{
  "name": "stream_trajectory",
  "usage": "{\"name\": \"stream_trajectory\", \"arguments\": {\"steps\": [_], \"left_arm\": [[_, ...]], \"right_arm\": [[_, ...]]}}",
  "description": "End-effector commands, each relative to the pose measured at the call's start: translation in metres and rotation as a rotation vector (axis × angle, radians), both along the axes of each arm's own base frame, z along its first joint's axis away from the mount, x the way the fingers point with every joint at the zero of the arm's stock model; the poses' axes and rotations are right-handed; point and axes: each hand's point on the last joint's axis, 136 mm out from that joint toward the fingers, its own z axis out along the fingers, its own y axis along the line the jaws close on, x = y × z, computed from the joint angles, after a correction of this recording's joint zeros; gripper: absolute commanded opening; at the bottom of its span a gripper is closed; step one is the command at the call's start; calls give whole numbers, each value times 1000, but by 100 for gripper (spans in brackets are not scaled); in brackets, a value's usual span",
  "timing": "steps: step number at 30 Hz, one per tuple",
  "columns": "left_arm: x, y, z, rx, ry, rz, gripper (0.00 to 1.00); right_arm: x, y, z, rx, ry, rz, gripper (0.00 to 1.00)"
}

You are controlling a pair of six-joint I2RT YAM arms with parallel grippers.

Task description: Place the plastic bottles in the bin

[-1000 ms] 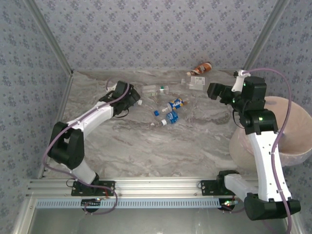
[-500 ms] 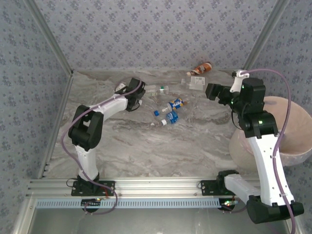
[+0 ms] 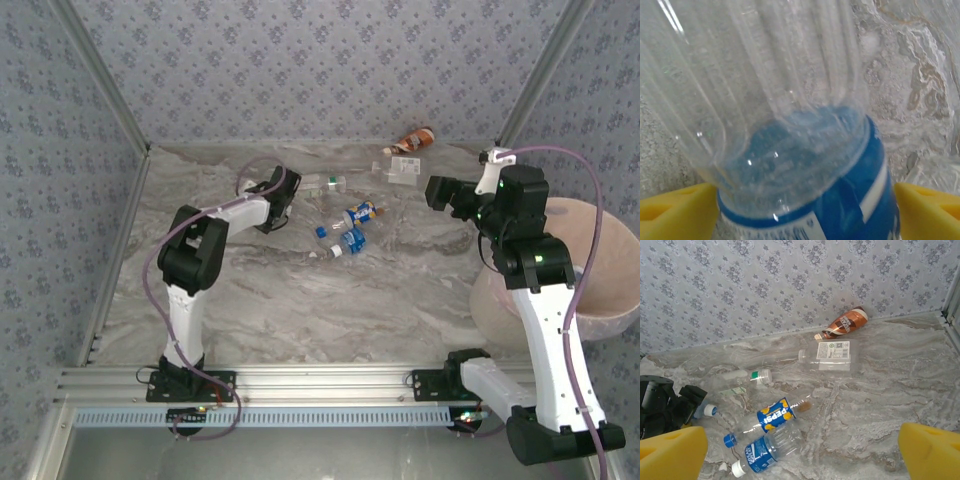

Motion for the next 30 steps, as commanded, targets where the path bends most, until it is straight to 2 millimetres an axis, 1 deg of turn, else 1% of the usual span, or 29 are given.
{"name": "stream_trajectory", "arguments": {"steps": [1, 4, 6, 10, 12, 14, 18, 19, 21, 22, 24, 27, 30], "left_arm": [[9, -2, -4, 1, -14, -31, 78], [10, -4, -8, 11, -30, -66, 67], [12, -4, -8, 28, -43, -101, 62], [12, 0, -3, 85, -41, -161, 59], [9, 2, 3, 102, -52, -182, 59], [6, 2, 10, 106, -72, -218, 58], [-6, -3, 25, 110, -111, -321, 58], [-11, -4, 28, 108, -121, -348, 58], [-18, -7, 36, 97, -152, -401, 58], [-21, -10, 41, 89, -176, -441, 58], [-28, -19, 53, 66, -217, -513, 58], [-39, -31, 73, 35, -269, -618, 58], [-51, -50, 96, -25, -330, -753, 57]], "right_arm": [[-7, -1, -3, -26, 15, 1, 100], [-8, -2, -3, -28, 15, -4, 100], [-8, -2, -4, -28, 17, -5, 100], [-8, -3, -4, -31, 14, -7, 100], [-7, -4, -5, -36, 13, -16, 100], [-6, -1, -8, -30, 9, 3, 100], [-4, 24, -12, 29, -12, 116, 100], [-3, 31, -16, 43, -7, 143, 100], [0, 40, -9, 66, -48, 169, 100], [3, 45, -21, 73, -34, 180, 100], [6, 55, -22, 95, -49, 205, 100], [10, 72, -19, 115, -82, 258, 100], [15, 84, -18, 115, -97, 285, 100]]}}
